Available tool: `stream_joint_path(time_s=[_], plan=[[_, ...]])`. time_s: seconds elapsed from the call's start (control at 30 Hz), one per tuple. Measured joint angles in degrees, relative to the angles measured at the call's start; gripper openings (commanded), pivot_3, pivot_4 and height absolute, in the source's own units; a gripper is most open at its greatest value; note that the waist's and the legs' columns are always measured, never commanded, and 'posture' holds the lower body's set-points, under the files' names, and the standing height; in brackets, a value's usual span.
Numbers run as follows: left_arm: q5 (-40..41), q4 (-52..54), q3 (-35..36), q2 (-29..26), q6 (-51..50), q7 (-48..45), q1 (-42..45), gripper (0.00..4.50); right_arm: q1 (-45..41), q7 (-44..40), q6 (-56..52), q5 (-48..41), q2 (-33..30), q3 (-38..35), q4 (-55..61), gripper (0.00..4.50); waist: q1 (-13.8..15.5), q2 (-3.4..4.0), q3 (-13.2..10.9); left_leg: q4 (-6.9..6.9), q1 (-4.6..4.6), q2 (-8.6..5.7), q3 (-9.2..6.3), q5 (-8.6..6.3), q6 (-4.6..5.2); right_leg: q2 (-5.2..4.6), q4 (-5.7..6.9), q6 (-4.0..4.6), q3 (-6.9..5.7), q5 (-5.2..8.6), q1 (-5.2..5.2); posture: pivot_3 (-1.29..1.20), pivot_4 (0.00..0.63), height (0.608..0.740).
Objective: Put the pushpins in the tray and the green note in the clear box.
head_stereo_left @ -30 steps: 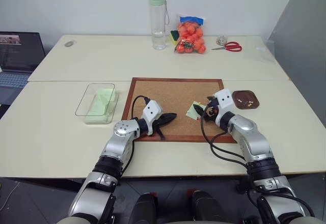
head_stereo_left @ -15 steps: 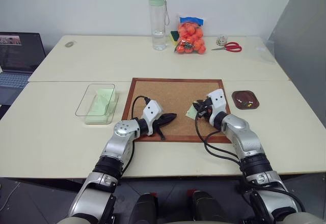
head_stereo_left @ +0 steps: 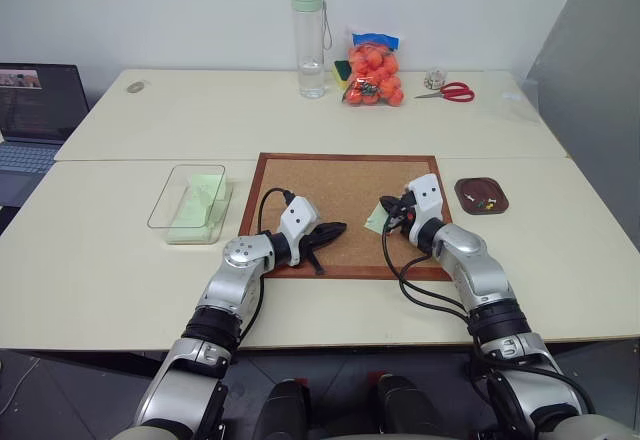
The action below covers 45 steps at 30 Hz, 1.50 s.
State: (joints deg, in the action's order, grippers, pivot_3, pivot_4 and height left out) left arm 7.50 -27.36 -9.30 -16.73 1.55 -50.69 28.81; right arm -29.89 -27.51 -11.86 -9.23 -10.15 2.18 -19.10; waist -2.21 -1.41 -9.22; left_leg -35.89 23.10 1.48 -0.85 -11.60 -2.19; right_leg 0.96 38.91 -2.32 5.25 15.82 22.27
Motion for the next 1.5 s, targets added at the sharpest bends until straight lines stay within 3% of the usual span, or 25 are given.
stream_joint_path(time_s=[0.13,0.87,0.9,1.13,1.5], plan=[[-0.06,-0.04,0.0,0.0,0.01,-0.06,0.05,0.0,0.01,0.45,1.0,-0.37,0.04,-0.67,0.98,1.75,0.0,0.0,0.0,0.01,0.0,0.0,0.01,0.0,0.0,0.0,-0.01,0.0,0.0,0.0,0.0,0.0,0.15,0.74],[-0.83,-0.03,-0.03,0.07,0.08,-0.2,0.22,0.0,-1.0,1.64,-0.35,2.2,-0.26,0.04,-5.23,1.75,0.0,0.02,-0.02,0.04,-0.01,0.01,0.0,0.0,0.0,-0.01,-0.03,0.02,0.01,0.01,0.0,0.0,0.15,0.74],[-0.83,-0.02,-0.03,0.07,0.07,-0.2,0.22,0.0,-1.12,1.58,-0.23,2.19,-0.24,0.04,-5.45,1.38,0.0,0.02,-0.02,0.04,-0.01,0.01,0.0,0.0,0.0,-0.02,-0.03,0.02,0.01,0.01,0.0,0.0,0.15,0.74],[-0.88,0.04,-0.02,0.07,0.07,-0.16,0.18,0.0,-1.57,1.58,0.2,2.14,-0.08,-0.64,-6.39,0.04,-0.01,0.02,-0.02,0.05,-0.01,0.01,0.0,0.0,0.0,-0.02,-0.04,0.02,0.01,0.01,0.0,0.0,0.15,0.74],[-0.93,0.05,-0.02,0.06,0.07,-0.14,0.18,0.0,-1.65,1.58,0.2,2.14,0.06,-0.93,-6.54,0.04,-0.02,0.02,-0.02,0.07,-0.01,0.03,-0.01,0.0,0.0,-0.02,-0.05,0.04,0.0,0.03,0.01,0.0,0.15,0.74]])
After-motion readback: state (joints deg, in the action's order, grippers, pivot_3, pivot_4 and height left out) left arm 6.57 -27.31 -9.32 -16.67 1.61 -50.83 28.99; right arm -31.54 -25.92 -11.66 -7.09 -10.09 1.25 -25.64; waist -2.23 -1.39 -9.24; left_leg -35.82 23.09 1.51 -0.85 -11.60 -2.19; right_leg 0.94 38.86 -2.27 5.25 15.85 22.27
